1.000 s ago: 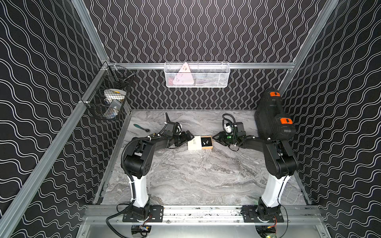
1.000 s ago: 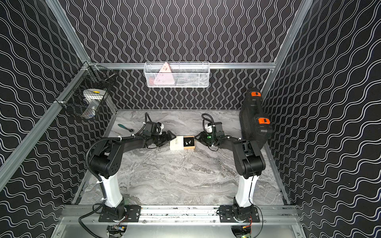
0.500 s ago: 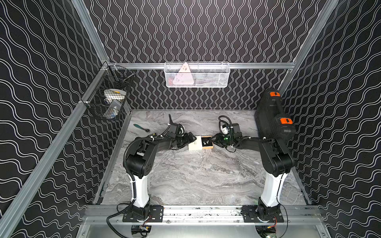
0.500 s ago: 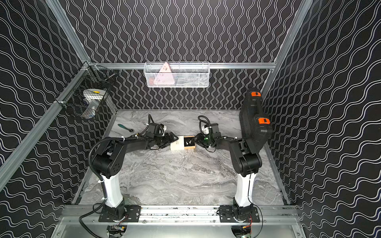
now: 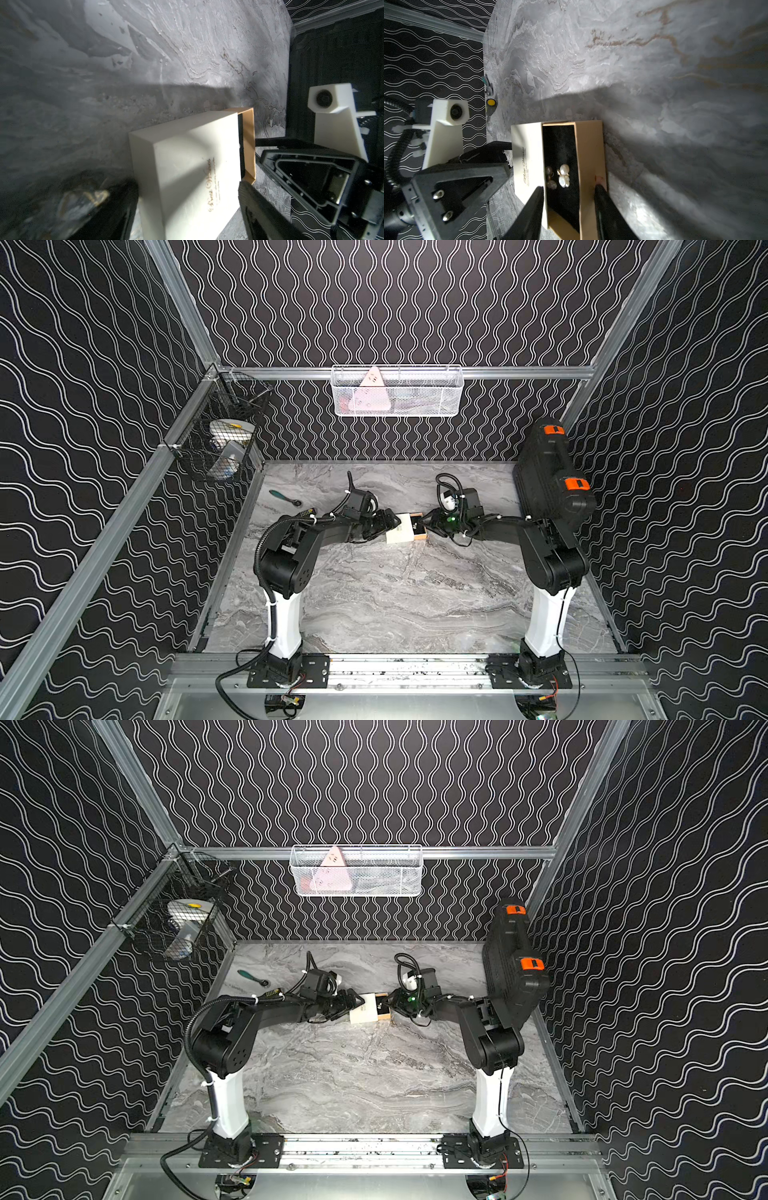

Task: Place the earrings into the drawer-style jewelry box
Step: Close the drawer of the jewelry box, then reset both arms

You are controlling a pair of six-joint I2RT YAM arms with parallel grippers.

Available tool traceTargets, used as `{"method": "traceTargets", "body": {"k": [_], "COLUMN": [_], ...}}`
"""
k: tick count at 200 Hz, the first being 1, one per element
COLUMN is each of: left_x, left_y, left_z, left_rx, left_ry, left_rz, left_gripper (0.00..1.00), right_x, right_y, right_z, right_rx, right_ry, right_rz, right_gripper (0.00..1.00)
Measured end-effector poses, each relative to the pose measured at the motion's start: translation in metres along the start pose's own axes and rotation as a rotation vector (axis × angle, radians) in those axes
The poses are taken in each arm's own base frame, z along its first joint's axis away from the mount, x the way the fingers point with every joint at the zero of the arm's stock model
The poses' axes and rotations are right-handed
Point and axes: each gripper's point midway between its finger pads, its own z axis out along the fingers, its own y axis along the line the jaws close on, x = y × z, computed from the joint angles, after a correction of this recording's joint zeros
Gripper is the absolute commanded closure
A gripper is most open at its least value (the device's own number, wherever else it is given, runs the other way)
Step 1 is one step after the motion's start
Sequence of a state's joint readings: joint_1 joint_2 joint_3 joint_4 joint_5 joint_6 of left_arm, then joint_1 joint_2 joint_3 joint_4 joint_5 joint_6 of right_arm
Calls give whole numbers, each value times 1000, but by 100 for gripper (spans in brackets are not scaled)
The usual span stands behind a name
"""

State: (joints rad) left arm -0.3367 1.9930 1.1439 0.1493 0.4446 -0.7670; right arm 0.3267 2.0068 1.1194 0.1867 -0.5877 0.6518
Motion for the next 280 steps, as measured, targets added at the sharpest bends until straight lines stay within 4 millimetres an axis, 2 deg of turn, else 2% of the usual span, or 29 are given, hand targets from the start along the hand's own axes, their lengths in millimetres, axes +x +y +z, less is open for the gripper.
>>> {"method": "traceTargets", "body": {"k": [100,129,174,190,212,242,262,280], "left_x": [-4,-3,-12,-26,-50,-80,-91,-85], "left_y": [-20,-20,-21,-23,-21,-9,11,41], "left_z": [14,17,10,-3,-27,-91,-136,-170], "left_rx": [41,40,21,7,-39,-174,-315,-478], "left_ry": [-12,-9,-35,-81,-174,-376,-528,-629], "left_rz": [20,21,26,49,96,185,249,294], "left_gripper": [23,24,14,10,7,1,1,1], "right_x": [4,4,2,-3,-19,-38,-53,-65], "right_y": [8,8,5,4,1,-14,-22,-32], "right_z": [6,6,4,-5,-29,-77,-115,-148], "right_rx": [-22,-24,-3,20,58,146,212,283], "right_ry": [3,3,-2,-17,-78,-189,-298,-395], "right_rz": [0,3,-8,-25,-55,-75,-97,-114], "right_gripper": [57,57,53,51,49,42,37,27]}}
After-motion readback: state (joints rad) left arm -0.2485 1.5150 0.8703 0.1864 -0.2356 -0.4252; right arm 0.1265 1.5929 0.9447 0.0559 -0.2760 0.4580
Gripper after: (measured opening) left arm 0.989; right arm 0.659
